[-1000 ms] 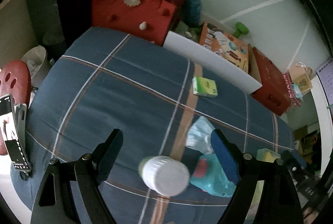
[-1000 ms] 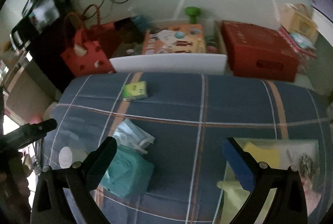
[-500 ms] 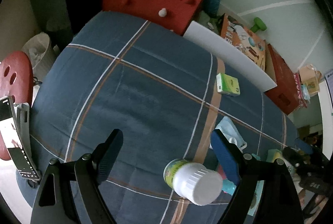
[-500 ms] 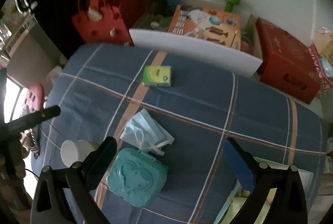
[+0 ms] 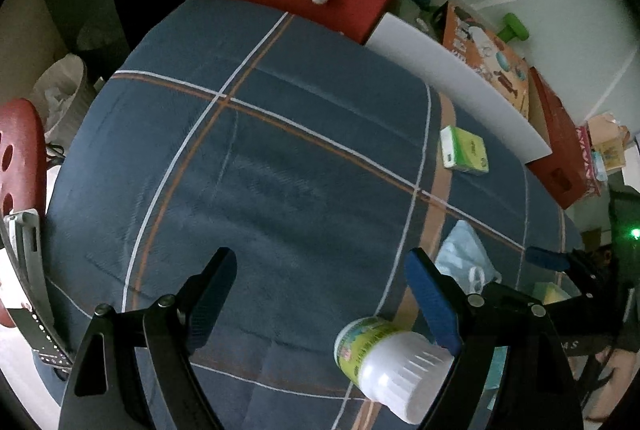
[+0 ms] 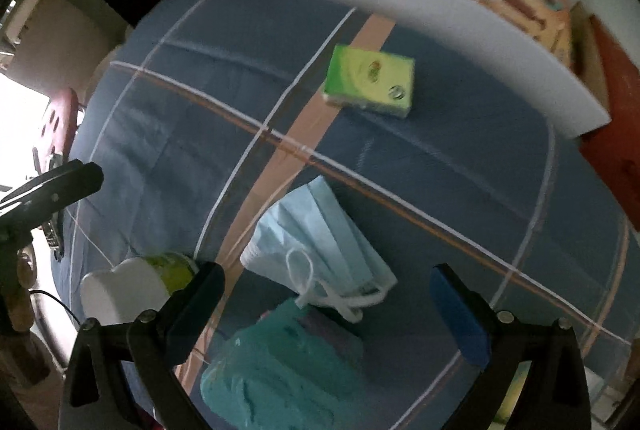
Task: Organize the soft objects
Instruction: 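Grasp the blue face mask with the right tool while the left tool grasps the green tissue packet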
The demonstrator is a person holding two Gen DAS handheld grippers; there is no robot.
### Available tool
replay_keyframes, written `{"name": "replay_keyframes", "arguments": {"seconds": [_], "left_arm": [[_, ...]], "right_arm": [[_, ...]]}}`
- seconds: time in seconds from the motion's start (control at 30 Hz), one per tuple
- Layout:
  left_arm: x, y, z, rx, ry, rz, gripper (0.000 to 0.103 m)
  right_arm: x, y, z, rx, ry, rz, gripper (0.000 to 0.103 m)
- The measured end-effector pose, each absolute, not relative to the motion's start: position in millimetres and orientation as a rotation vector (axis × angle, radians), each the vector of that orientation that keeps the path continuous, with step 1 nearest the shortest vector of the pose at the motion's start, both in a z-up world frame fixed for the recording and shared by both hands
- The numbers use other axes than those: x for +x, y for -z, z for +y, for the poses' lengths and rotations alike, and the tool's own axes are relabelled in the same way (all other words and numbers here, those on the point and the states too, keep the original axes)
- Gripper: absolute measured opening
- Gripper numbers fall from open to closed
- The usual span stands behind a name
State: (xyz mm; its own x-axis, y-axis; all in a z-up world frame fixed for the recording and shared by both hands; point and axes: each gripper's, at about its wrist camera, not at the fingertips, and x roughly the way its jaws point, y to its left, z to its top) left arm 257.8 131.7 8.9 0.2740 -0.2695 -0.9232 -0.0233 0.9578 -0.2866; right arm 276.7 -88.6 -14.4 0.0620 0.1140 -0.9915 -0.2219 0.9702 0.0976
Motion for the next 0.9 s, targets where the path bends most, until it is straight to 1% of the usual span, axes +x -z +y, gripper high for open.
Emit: {"name": "replay_keyframes", "arguments": {"seconds": [0.13,0.33,0.4,0.43,0.5,0.57,0.73,0.77,0.83,0.9], "left_arm": [[262,1,132,-0.262,0.174,1.297,0.086],[267,8,127,-0.246,0.184,1.304,0.086],[269,11,126,-0.245,0.184,1.307,0.086],[270,12,125,-0.244,0.185,1.311,0.086],[272,14,124,-0.24,0.185,1.317,0.086],[273,15,122,-0.232,0.186,1.32,0.086],[276,15,121,-0.23,0.185,1.33,0.086],[277,15,121,-0.228,0.182,1.33,0.086],[278,14,121,-0.227,0.174,1.331,0.086],[280,14,120,-0.226,0.17,1.334,0.086]], "right_arm": [[283,28,-86,-0.096,-0.283,1.513,0.097],[295,45,-91,-0.103,-0.296,1.548,0.083],[298,48,-94,-0.083,-0.314,1.548,0.073],[299,49,-98,-0.072,-0.325,1.548,0.069],[301,52,-100,-0.056,-0.339,1.547,0.056],[302,54,-100,-0.049,-0.347,1.546,0.053],[299,55,-93,-0.036,-0.367,1.52,0.037],[299,55,-94,-0.024,-0.372,1.514,0.031],[297,52,-94,-0.013,-0.372,1.506,0.029],[295,50,-97,-0.003,-0.372,1.495,0.021]]}}
